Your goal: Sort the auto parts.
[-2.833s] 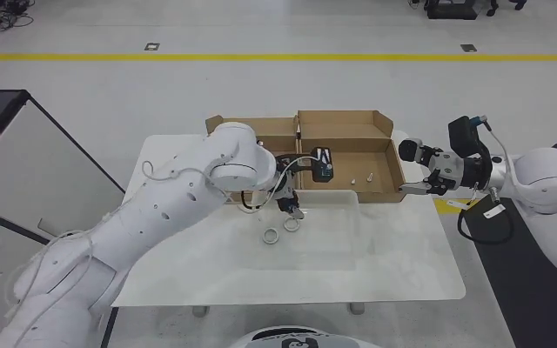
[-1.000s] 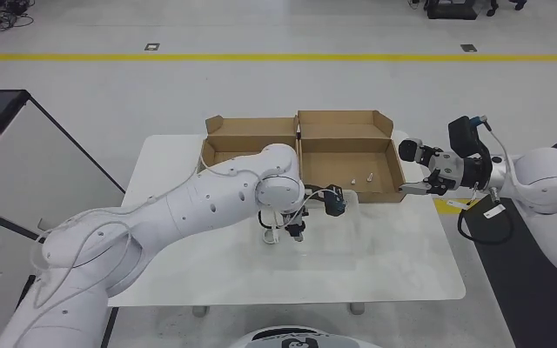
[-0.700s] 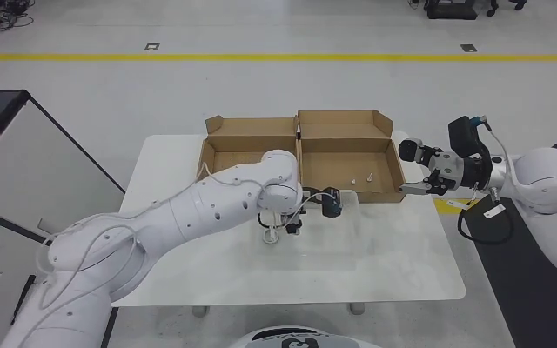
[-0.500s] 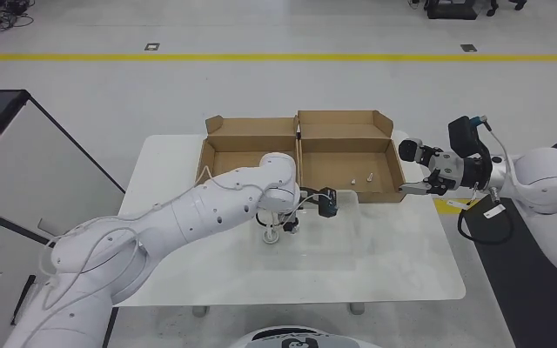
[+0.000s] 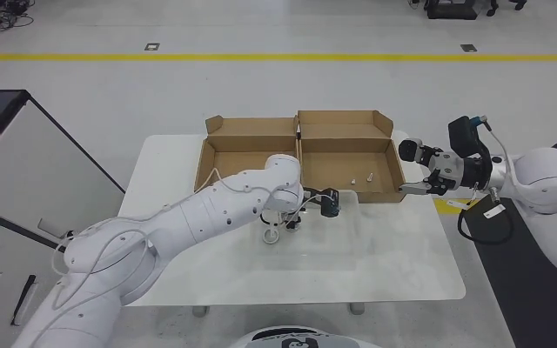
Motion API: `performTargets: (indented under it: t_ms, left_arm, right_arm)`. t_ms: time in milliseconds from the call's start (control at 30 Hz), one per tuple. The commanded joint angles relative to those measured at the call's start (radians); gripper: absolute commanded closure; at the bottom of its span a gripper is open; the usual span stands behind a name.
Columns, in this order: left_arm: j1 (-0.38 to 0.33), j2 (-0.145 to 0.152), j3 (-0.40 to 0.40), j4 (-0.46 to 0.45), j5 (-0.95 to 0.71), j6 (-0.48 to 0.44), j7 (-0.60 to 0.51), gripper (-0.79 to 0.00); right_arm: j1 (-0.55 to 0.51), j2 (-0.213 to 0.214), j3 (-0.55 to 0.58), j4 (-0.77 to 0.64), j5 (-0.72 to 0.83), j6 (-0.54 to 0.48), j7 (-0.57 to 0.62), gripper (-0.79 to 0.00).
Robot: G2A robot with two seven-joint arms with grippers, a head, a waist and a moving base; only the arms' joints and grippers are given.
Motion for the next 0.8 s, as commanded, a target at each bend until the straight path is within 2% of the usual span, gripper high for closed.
performTargets:
  t_ms: [0, 433, 767]
  left_arm:
    - [0.003, -0.009, 0.0, 0.017, 0.011, -0.008, 0.008, -0.366]
    - [0.018, -0.068, 0.0, 0.141, 0.064, -0.047, 0.047, -0.326]
    - [0.03, -0.098, 0.0, 0.212, 0.09, -0.076, 0.077, -0.311]
  right_arm:
    - [0.0, 0.0, 0.0, 0.0, 0.0, 0.0, 0.0, -0.785]
    - [0.0, 0.0, 0.0, 0.0, 0.0, 0.0, 0.0, -0.785]
    - [0.0, 0.0, 0.0, 0.0, 0.0, 0.0, 0.0, -0.785]
